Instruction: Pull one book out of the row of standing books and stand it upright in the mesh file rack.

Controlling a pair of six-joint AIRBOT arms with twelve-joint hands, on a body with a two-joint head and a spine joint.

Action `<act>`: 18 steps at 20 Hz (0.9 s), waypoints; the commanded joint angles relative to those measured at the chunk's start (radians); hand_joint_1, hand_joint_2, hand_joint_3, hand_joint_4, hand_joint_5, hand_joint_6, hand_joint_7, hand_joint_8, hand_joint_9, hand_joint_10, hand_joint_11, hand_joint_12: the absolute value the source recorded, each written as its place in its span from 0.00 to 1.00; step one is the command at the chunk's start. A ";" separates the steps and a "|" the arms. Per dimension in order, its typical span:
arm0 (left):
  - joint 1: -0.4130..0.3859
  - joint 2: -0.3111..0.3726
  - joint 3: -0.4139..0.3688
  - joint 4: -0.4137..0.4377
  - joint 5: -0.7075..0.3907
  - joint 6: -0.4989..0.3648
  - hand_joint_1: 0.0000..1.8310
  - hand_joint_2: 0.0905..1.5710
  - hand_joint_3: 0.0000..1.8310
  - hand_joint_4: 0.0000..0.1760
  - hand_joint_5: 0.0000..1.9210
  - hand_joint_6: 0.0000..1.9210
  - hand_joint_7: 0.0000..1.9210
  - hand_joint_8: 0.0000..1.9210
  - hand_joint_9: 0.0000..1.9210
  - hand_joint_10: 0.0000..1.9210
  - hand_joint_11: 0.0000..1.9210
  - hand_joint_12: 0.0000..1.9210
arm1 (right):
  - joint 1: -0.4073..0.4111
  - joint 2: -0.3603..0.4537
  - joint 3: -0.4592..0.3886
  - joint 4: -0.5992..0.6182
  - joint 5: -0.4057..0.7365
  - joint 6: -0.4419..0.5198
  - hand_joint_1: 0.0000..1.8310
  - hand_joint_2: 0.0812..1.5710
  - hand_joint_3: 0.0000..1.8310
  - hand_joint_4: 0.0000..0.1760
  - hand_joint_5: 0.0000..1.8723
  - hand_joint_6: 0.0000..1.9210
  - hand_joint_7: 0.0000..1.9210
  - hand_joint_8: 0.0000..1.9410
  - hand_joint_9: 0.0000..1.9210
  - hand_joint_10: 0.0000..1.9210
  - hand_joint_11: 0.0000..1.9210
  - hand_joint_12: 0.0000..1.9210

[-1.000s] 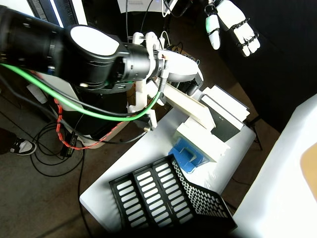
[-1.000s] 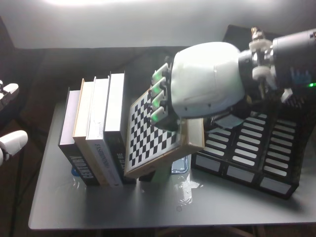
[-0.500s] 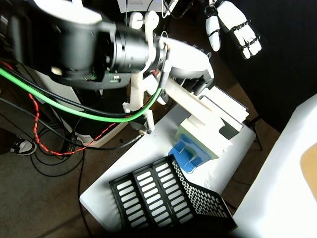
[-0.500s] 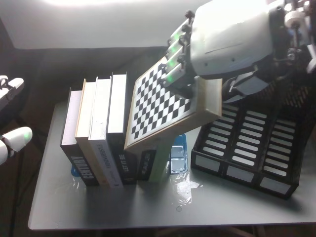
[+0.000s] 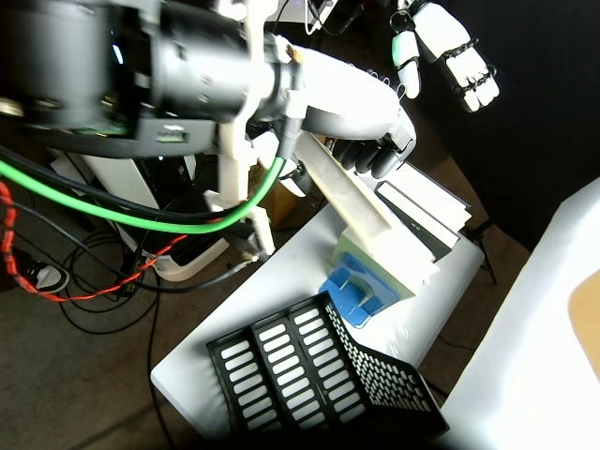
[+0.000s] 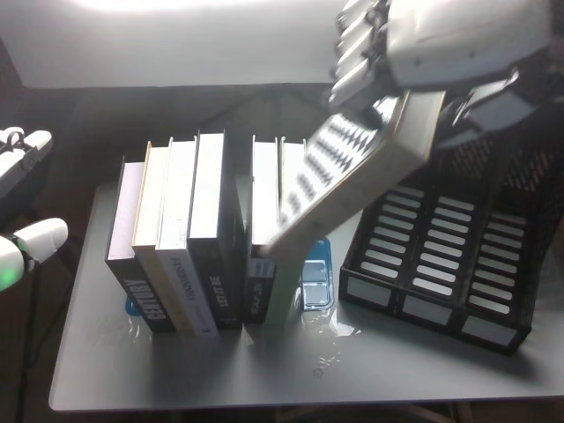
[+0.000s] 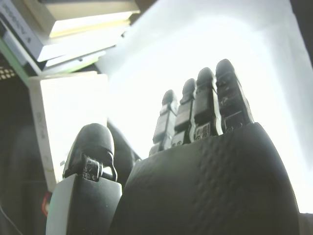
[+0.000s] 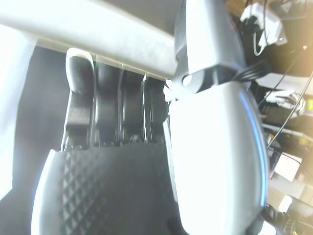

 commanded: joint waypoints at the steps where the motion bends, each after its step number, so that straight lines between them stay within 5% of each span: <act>1: -0.008 0.000 0.009 -0.006 -0.113 0.000 0.02 0.86 0.00 0.37 0.02 0.01 0.00 0.00 0.00 0.00 0.00 0.00 | 0.033 0.018 -0.006 0.022 -0.032 0.014 0.66 0.79 0.00 0.00 0.41 0.63 0.35 0.85 0.28 0.95 0.23 1.00; 5: -0.022 -0.001 0.011 0.001 -0.107 0.002 0.05 0.86 0.00 0.28 0.02 0.01 0.00 0.00 0.00 0.00 0.00 0.00 | 0.105 0.061 -0.025 -0.044 -0.040 0.073 0.64 0.82 0.00 0.00 0.43 0.63 0.27 0.92 0.10 1.00 0.02 1.00; 7: -0.024 -0.001 0.012 0.003 -0.105 0.002 0.08 0.86 0.00 0.20 0.03 0.01 0.00 0.00 0.00 0.00 0.00 0.00 | 0.124 0.072 -0.030 -0.050 -0.047 0.072 0.63 0.82 0.00 0.00 0.43 0.71 0.26 0.83 0.06 0.87 0.00 1.00; 9: -0.026 -0.003 0.012 0.005 -0.101 0.005 0.11 0.86 0.00 0.13 0.03 0.01 0.00 0.00 0.00 0.00 0.00 0.00 | 0.153 0.094 -0.047 -0.074 -0.058 0.073 0.70 0.81 0.00 0.00 0.40 0.71 0.33 0.79 0.24 0.90 0.05 1.00; 10: -0.029 -0.004 0.014 0.006 -0.095 0.006 0.14 0.86 0.00 0.01 0.04 0.01 0.00 0.00 0.00 0.00 0.00 0.00 | 0.185 0.113 -0.051 -0.112 -0.060 0.102 0.71 0.81 0.00 0.00 0.39 0.74 0.34 0.78 0.24 0.90 0.03 1.00; 13: -0.054 -0.008 0.018 0.022 -0.075 0.013 0.13 0.86 0.00 0.00 0.05 0.00 0.00 0.00 0.00 0.00 0.00 0.00 | 0.256 0.161 -0.081 -0.266 -0.064 0.207 0.63 0.80 0.00 0.00 0.41 0.74 0.33 0.76 0.22 0.81 0.04 1.00; 15: -0.061 -0.011 0.021 0.029 -0.066 0.014 0.12 0.85 0.00 0.00 0.04 0.00 0.00 0.00 0.00 0.00 0.00 0.00 | 0.293 0.193 -0.103 -0.360 -0.065 0.266 0.63 0.79 0.00 0.00 0.42 0.65 0.36 0.81 0.26 0.91 0.14 1.00; 18: -0.063 -0.012 0.021 0.030 -0.063 0.015 0.11 0.86 0.00 0.04 0.04 0.00 0.00 0.00 0.00 0.00 0.00 0.00 | 0.312 0.227 -0.113 -0.465 -0.072 0.353 0.63 0.80 0.00 0.00 0.44 0.70 0.31 0.78 0.13 0.83 0.00 1.00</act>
